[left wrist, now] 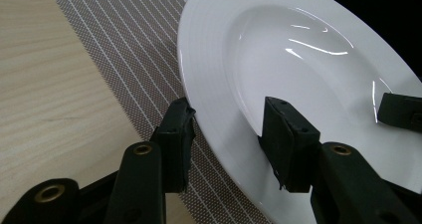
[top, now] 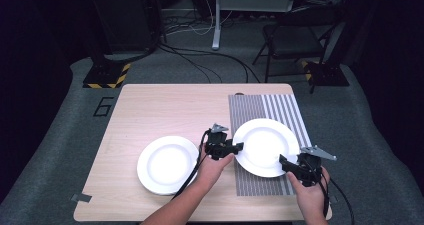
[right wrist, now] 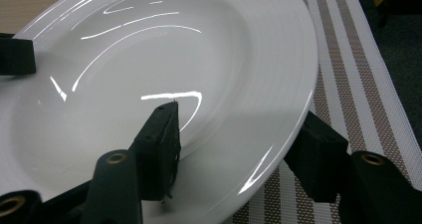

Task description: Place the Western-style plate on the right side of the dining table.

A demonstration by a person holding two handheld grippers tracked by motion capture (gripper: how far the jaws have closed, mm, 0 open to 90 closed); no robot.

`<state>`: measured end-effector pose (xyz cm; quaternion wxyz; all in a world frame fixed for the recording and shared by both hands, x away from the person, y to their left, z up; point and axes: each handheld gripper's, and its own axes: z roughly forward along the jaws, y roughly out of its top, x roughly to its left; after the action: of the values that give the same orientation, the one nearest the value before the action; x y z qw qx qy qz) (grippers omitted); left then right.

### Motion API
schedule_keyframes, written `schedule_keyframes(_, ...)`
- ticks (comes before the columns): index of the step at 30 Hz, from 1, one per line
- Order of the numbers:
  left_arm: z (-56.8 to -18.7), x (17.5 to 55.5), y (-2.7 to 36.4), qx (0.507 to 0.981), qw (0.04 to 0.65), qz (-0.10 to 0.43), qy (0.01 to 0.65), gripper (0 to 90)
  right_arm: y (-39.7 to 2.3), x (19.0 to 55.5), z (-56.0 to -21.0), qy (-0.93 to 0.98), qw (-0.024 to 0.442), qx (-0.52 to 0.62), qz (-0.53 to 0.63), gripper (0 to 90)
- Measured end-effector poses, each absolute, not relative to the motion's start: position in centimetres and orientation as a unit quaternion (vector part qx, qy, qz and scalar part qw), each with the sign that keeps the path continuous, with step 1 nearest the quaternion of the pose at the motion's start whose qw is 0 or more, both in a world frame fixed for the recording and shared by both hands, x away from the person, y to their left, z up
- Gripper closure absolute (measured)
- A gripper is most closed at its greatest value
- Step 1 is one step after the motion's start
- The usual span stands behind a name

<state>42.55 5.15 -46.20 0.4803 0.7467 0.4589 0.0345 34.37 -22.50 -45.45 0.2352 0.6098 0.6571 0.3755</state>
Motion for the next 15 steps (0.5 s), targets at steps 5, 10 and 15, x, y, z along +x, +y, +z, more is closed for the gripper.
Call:
schedule_keyframes(5,-46.5,42.7,5.0,0.749,0.479,0.040,0.455,56.2,-22.7,34.6,-45.9,0.658,0.235,0.611,0.372,41.2)
schedule_keyframes(10,-47.0,43.0,4.7,0.748,0.479,0.039,0.458,56.3,-22.9,35.1,-46.5,0.660,0.233,0.612,0.368,41.2)
schedule_keyframes(15,-47.0,43.2,4.6,0.747,0.483,0.034,0.456,56.3,-23.2,35.4,-46.5,0.660,0.235,0.614,0.364,41.2)
